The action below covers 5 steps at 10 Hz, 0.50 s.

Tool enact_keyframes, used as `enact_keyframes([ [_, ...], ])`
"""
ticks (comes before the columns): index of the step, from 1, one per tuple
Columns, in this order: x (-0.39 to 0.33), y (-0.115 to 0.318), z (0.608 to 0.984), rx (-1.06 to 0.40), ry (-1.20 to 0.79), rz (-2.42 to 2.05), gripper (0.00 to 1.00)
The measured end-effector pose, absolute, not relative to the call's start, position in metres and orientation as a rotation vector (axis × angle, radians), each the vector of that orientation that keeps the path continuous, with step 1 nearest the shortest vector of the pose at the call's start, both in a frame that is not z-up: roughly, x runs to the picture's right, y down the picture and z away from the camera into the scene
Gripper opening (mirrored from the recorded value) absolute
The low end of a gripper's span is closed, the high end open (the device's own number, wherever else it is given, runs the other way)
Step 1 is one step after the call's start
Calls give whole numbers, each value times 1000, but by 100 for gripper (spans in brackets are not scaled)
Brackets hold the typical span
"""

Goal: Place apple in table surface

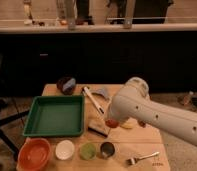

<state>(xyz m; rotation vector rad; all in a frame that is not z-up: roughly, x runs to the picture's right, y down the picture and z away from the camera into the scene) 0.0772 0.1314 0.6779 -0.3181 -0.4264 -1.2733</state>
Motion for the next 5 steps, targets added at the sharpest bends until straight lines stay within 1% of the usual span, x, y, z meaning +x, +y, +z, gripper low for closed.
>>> enact_keyframes([
  [3, 77, 95, 701, -320, -414, -1255, 0],
  [5, 78, 91, 703, -320, -411, -1249, 0],
])
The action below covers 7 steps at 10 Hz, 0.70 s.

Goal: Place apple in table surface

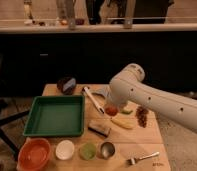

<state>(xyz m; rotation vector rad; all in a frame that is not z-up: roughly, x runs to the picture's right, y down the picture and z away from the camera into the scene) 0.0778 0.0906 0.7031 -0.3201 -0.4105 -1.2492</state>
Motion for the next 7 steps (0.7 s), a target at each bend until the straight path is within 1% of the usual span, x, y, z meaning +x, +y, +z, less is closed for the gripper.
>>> enact_keyframes([
  [7, 80, 89, 704, -322, -393, -1242, 0],
])
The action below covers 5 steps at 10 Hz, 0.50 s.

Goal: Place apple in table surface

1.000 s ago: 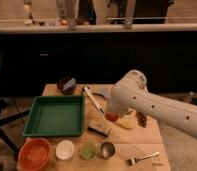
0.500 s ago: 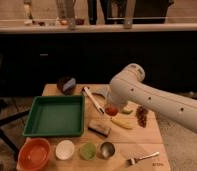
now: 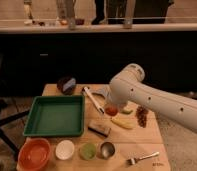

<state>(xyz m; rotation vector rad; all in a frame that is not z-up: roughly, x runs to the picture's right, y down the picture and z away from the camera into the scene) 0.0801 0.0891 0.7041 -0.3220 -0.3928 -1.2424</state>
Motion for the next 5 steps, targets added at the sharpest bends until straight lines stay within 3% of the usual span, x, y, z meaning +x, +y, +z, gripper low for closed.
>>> enact_keyframes([
  [1, 82, 87, 705, -321, -382, -1240, 0],
  [2, 133, 37, 740, -347, -270, -1205, 0],
  [5, 162, 17, 774, -402, -231, -1164, 0],
])
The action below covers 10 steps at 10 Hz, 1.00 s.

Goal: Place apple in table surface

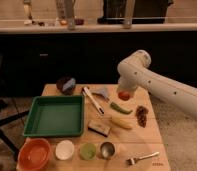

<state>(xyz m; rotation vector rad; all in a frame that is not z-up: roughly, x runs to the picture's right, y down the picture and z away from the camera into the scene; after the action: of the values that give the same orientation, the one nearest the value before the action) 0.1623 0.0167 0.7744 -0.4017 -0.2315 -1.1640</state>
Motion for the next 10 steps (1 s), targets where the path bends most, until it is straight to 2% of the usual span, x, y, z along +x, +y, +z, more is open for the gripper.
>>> enact_keyframes([
  [3, 192, 13, 810, -435, -216, -1056, 0],
  [10, 211, 18, 866, -384, -205, -863, 0],
])
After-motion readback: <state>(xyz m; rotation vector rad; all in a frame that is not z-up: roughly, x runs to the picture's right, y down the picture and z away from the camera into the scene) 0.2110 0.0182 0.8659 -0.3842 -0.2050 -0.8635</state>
